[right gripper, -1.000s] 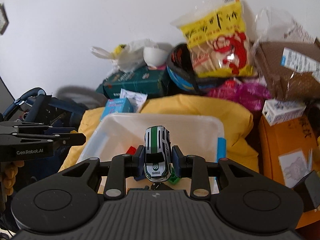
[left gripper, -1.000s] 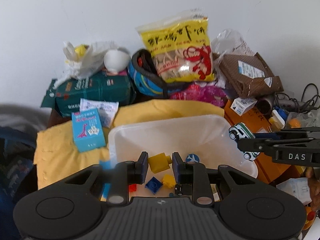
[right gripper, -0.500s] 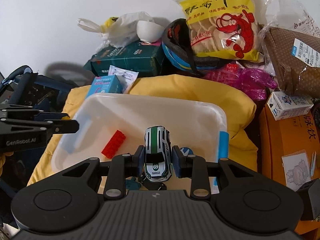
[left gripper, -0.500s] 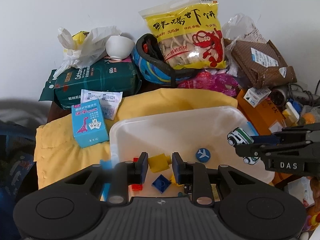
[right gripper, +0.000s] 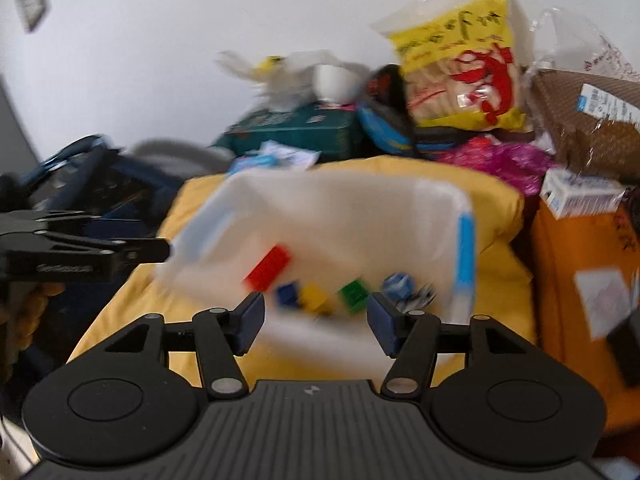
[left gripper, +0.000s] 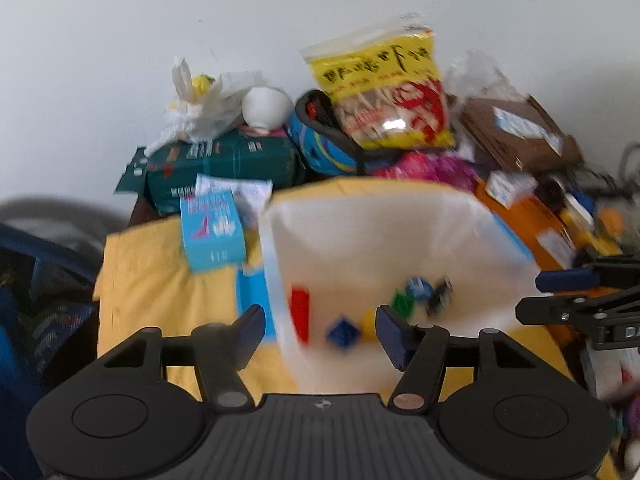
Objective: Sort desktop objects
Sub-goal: 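Carry both items over the white bin and open both grippers to drop them, then grasp the black toy car with the right gripper while the left gripper grasps the yellow block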
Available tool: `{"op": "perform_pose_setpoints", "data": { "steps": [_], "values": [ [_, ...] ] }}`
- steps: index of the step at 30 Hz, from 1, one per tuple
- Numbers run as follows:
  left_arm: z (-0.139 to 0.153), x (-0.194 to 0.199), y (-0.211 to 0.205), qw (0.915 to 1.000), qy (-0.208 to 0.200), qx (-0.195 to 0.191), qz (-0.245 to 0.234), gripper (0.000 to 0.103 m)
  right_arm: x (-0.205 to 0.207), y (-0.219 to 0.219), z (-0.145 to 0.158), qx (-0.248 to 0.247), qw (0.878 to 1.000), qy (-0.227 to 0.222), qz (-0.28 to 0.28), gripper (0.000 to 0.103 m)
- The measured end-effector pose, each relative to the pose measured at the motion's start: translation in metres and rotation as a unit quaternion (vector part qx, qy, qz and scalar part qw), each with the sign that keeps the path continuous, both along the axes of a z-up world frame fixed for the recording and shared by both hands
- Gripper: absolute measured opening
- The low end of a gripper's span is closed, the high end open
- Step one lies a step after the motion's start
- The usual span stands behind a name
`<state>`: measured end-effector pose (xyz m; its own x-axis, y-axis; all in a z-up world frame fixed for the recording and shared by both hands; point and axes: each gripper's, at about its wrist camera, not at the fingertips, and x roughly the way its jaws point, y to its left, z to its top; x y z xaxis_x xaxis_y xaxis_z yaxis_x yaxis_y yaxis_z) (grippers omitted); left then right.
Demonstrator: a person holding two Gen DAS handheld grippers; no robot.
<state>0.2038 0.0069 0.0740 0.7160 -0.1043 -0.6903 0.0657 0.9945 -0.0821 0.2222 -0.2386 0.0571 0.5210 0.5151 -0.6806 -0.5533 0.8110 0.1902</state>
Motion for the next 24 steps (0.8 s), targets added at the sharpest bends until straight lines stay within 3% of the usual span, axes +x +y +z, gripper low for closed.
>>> {"op": "perform_pose_setpoints", "data": {
  "steps": [5,8,13,19,22,24],
  "values": [
    [-0.053,-0.071,-0.006,0.9997,0.020,0.009,-0.015,0.065,-0.064,-0.001,-0.071,-0.055,0.997,0.034,0.047,0.063],
    [-0.088,-0.099,-0.009,0.9983,0.053,0.010,-0.025,0.064,-0.085,0.002,-0.101,-0.081,0.993,0.047,0.069,0.063],
    [-0.125,-0.117,-0.019,0.9948,0.071,0.040,-0.061,0.061,-0.090,0.009,-0.116,-0.088,0.992,0.054,0.077,0.063],
    [-0.132,-0.103,-0.034,0.9949,0.056,0.047,-0.070,0.059,-0.086,0.023,-0.124,-0.095,0.990,0.040,0.093,0.062],
    [-0.136,-0.096,-0.042,0.9938,0.055,0.052,-0.081,0.048,-0.082,0.032,-0.129,-0.101,0.989,0.041,0.100,0.053],
    [-0.138,-0.092,-0.044,0.9925,0.064,0.049,-0.092,0.029,-0.080,0.034,-0.132,-0.105,0.988,0.048,0.101,0.043]
  ]
}}
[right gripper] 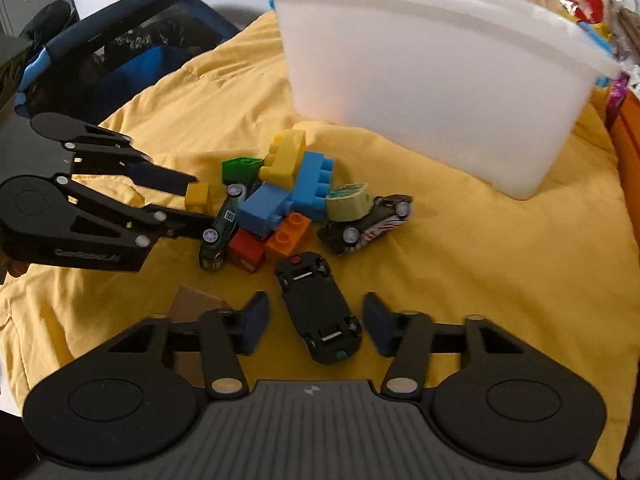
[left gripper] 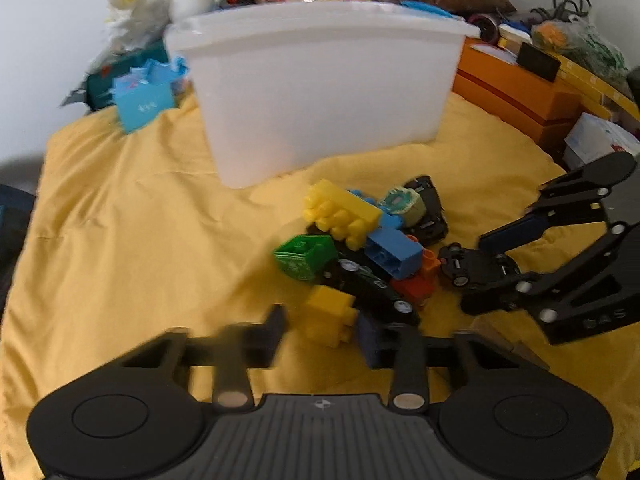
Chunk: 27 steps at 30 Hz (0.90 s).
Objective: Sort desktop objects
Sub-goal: 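Grasp the black toy car with the right gripper while the left gripper grasps the yellow block, then carry both items over the white bin and open both grippers to drop them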
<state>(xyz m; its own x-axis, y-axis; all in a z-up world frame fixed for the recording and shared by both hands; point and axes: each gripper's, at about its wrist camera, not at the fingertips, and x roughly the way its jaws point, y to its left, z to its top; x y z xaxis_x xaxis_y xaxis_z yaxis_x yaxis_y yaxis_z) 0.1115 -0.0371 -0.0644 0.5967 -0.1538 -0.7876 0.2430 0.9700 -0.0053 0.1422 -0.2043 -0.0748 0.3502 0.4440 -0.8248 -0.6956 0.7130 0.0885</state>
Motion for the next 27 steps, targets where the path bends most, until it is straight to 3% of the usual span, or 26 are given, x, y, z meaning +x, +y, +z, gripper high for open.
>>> {"op": "perform_pose_setpoints", "data": {
  "steps": [2,7,14,22,27],
  "values": [
    [-0.001,-0.001,0.000,1.0000,0.001,-0.002,0.003,0.028,0.000,-0.003,0.002,0.006,1.000,0.000,-0.003,0.034],
    [0.010,-0.007,0.011,0.9996,-0.009,-0.015,0.023,0.028,-0.001,-0.020,0.014,0.030,0.999,0.006,-0.028,0.034],
    [0.055,-0.011,0.035,0.9961,-0.045,-0.046,0.060,0.028,0.012,-0.052,0.059,0.104,0.990,-0.001,-0.091,0.034],
    [0.114,0.023,0.037,0.9924,-0.082,-0.059,0.071,0.028,0.059,-0.053,0.129,0.160,0.979,-0.051,-0.120,0.034],
    [0.144,0.053,0.036,0.9903,-0.095,-0.064,0.078,0.028,0.093,-0.046,0.155,0.167,0.975,-0.066,-0.134,0.034]
  ]
}}
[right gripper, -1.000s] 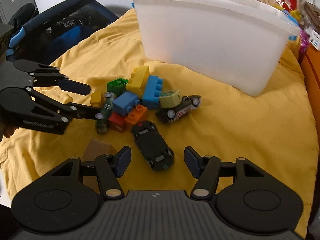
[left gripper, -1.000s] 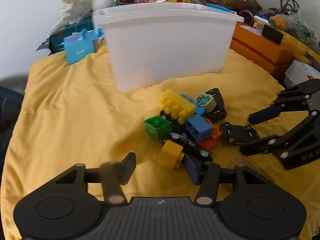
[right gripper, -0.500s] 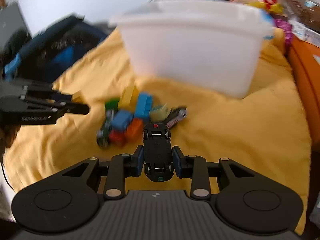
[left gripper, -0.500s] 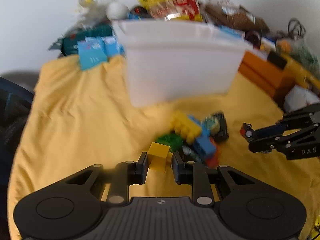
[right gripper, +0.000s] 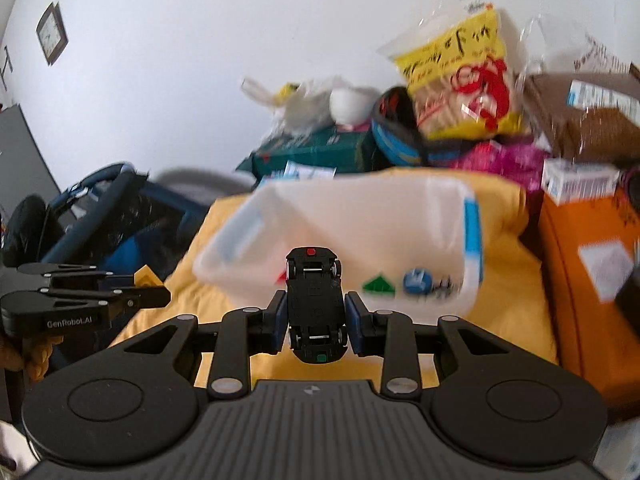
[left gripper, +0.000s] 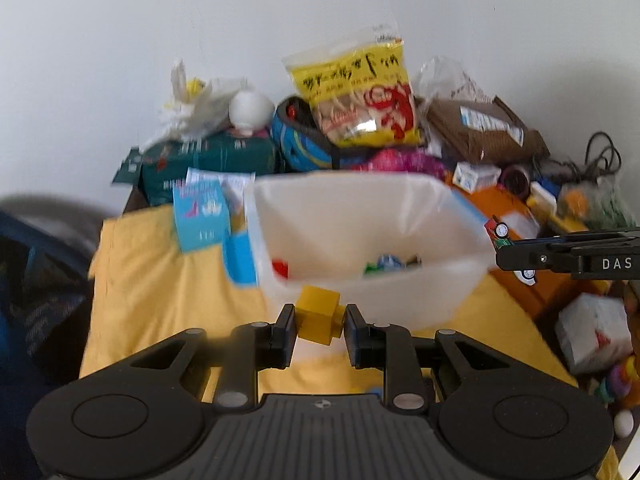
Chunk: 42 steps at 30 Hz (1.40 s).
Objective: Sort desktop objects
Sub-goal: 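Carry both items over the white bin and open both grippers to drop them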
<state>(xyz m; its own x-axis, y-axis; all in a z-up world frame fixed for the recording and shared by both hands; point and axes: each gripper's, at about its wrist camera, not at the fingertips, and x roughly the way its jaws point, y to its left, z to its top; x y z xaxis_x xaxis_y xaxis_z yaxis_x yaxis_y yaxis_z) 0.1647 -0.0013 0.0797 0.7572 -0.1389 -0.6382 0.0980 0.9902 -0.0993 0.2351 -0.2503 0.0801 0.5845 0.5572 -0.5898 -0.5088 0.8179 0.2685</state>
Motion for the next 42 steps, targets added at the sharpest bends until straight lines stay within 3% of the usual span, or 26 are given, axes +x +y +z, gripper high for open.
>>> {"op": "perform_pose_setpoints", "data": {
  "steps": [6,14,24,32,34,35,36,39,42],
  "values": [
    [0.027,0.031,-0.001,1.0000,-0.002,0.001,0.001,0.028,0.020,0.001,0.017,-0.007,1.000,0.000,-0.007,0.034],
    [0.040,0.072,0.001,0.9998,0.019,0.004,0.012,0.028,0.057,0.005,0.021,-0.013,0.999,0.041,-0.023,0.034],
    [0.025,0.118,-0.001,0.9956,0.093,0.002,0.003,0.029,0.091,0.020,0.009,-0.066,0.994,0.088,-0.017,0.034],
    [0.016,0.134,-0.006,0.9936,0.112,0.013,0.003,0.029,0.104,0.022,-0.003,-0.091,0.990,0.104,-0.024,0.034],
    [0.015,0.137,-0.007,0.9934,0.114,0.017,0.006,0.039,0.106,0.023,-0.006,-0.099,0.989,0.103,-0.027,0.037],
    [0.014,0.138,-0.007,0.9933,0.113,0.024,0.012,0.056,0.106,0.023,-0.007,-0.102,0.989,0.100,-0.029,0.041],
    [0.014,0.138,-0.007,0.9935,0.107,0.033,0.023,0.066,0.106,0.022,-0.008,-0.101,0.989,0.099,-0.030,0.052],
    [0.012,0.135,-0.006,0.9932,0.100,0.050,0.032,0.067,0.102,0.021,-0.010,-0.096,0.990,0.098,-0.026,0.053],
    [0.013,0.123,0.000,0.9949,0.083,0.043,0.038,0.067,0.083,0.020,-0.009,-0.093,0.992,0.078,-0.012,0.053]
  ]
}}
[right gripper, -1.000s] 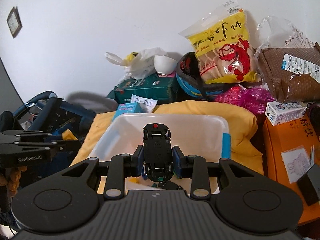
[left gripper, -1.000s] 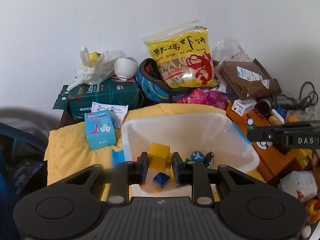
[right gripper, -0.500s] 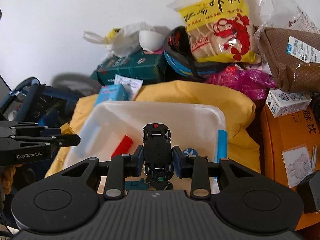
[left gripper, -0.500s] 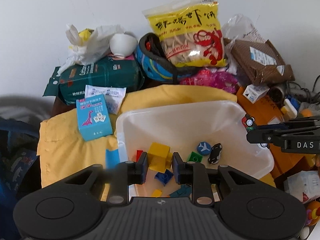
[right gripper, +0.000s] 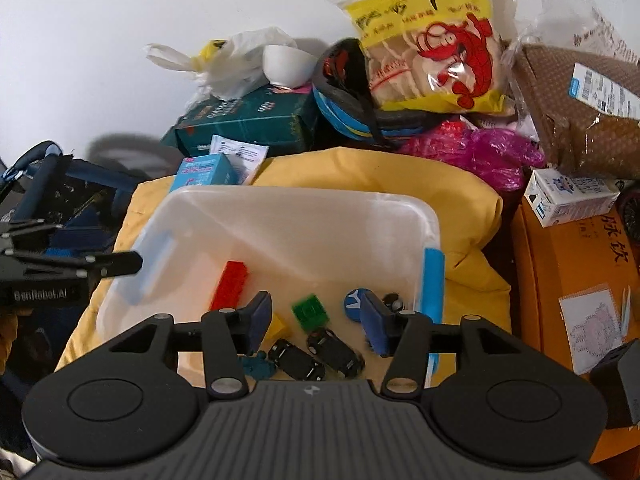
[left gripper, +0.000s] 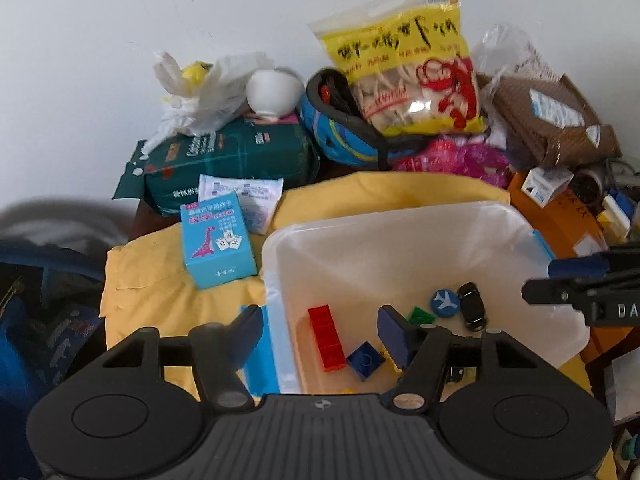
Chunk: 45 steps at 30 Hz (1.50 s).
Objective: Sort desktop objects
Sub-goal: 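Carry both items over the white bin and open both grippers to drop them, then grasp a brown wooden cube with the right gripper while the left gripper grasps another brown cube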
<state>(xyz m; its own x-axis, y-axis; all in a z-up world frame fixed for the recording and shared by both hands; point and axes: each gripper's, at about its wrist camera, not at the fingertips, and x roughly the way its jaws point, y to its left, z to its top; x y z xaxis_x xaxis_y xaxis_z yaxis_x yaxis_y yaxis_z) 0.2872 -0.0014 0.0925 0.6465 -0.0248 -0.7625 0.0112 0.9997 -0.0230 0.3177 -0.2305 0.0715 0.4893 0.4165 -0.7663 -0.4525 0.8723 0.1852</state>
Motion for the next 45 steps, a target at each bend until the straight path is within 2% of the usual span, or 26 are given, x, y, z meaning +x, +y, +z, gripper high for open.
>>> {"op": "perform_pose_setpoints", "data": {
  "steps": [3,6,7,13,17,20,22,26,31,35,38,40,45],
  "values": [
    [0.000,-0.030,0.003,0.9996,-0.029,-0.002,-0.005,0.067,-0.042,0.000,-0.003,0.003,0.999,-0.021,0.030,0.055],
    [-0.010,-0.070,0.002,0.9990,-0.043,-0.006,-0.014,0.067,-0.094,0.001,-0.016,0.011,0.998,-0.028,0.057,0.068],
    [-0.016,-0.086,0.002,0.9989,-0.045,-0.006,-0.011,0.067,-0.114,0.002,-0.026,0.013,0.997,-0.025,0.070,0.069],
    [-0.071,-0.172,-0.006,0.9994,-0.019,-0.024,0.014,0.067,-0.212,0.014,-0.099,-0.016,0.993,0.025,0.117,0.067],
    [-0.101,-0.209,-0.017,0.9995,0.003,-0.027,0.018,0.067,-0.245,0.029,-0.129,-0.034,0.990,0.043,0.128,0.063],
    [-0.112,-0.226,-0.023,0.9993,0.013,-0.033,0.015,0.067,-0.247,0.037,-0.139,-0.049,0.991,0.029,0.121,0.048],
    [-0.115,-0.232,-0.029,0.9996,0.012,-0.026,0.003,0.067,-0.244,0.036,-0.139,-0.039,0.992,0.022,0.119,0.034],
    [-0.121,-0.232,-0.045,0.9993,0.018,-0.028,-0.019,0.067,-0.241,0.018,-0.132,-0.027,0.995,0.009,0.098,0.034],
    [-0.129,-0.232,-0.077,0.9970,0.023,-0.038,-0.063,0.067,-0.227,-0.024,-0.123,-0.027,0.999,0.003,0.036,0.034],
    [-0.143,-0.225,-0.103,0.9939,0.034,-0.025,-0.102,0.067,-0.222,-0.048,-0.120,-0.030,1.000,0.005,0.008,0.034],
    [-0.153,-0.217,-0.109,0.9934,0.037,-0.011,-0.108,0.066,-0.222,-0.055,-0.116,-0.024,1.000,0.000,0.000,0.034],
    [-0.157,-0.213,-0.106,0.9929,0.043,-0.018,-0.110,0.043,-0.220,-0.057,-0.113,-0.018,1.000,-0.003,-0.002,0.034],
    [-0.143,-0.218,-0.093,0.9940,0.030,-0.032,-0.100,0.043,-0.209,-0.059,-0.101,0.004,1.000,-0.015,-0.011,0.034]
  ]
}}
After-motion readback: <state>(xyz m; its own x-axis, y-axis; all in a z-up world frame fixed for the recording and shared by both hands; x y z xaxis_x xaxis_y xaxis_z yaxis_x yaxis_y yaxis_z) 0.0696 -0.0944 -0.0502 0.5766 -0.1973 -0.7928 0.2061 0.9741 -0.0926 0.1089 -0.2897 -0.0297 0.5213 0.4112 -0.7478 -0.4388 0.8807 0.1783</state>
